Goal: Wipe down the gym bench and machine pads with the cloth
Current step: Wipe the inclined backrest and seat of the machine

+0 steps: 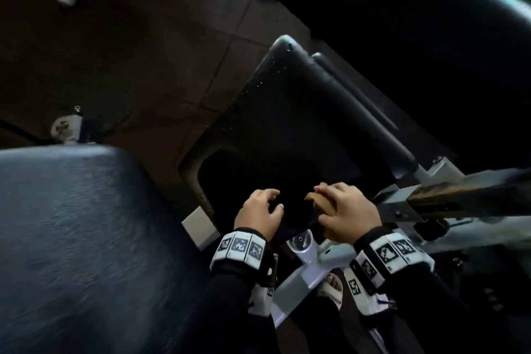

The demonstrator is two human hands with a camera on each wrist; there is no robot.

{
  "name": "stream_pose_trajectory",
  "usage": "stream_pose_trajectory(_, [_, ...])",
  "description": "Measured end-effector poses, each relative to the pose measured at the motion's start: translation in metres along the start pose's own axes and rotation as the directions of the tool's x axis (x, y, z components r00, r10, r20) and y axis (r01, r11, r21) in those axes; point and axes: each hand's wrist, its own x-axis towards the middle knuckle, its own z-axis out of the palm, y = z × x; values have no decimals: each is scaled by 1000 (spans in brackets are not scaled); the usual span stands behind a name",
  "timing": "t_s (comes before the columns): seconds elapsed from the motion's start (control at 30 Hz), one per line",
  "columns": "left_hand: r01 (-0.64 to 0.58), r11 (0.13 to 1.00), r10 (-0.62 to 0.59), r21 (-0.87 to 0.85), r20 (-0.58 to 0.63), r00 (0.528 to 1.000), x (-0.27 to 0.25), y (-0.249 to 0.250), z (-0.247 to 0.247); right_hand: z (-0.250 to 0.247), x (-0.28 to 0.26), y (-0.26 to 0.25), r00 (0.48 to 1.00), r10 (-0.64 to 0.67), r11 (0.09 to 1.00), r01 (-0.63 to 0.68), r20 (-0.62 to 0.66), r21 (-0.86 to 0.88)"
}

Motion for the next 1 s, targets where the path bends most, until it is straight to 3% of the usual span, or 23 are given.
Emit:
stream_pose_trajectory(0.1, [-17,1000,18,23,-14,1000,24,-14,16,15,21,10,982,-77,997,71,-173,-41])
stream_pose_trajectory(0.23, [22,996,-17,91,-55,998,40,-34,27,34,32,24,901,-237,972,222,-364,-82])
stream_pose_trajectory(0.33, [85,980,-79,177,-37,996,46,-50,31,53,38,42,877,-343,937,294,-337,-190])
stream_pose_trajectory(0.47, [133,974,-142,184,36,989,51,-64,37,79,31,63,939,-264,906,163,-221,-390])
stream_pose_trajectory(0.67, [89,972,-79,217,-55,995,49,-71,49,89,51,64,946,-213,908,100,-243,-406])
stream_pose_trajectory(0.83, [73,973,-55,218,-88,995,50,-76,54,88,96,29,886,-248,933,109,-393,-342])
stream_pose_trajectory(1.0, [63,982,-40,180,-127,991,51,-78,55,116,96,11,820,-462,851,301,-338,-431])
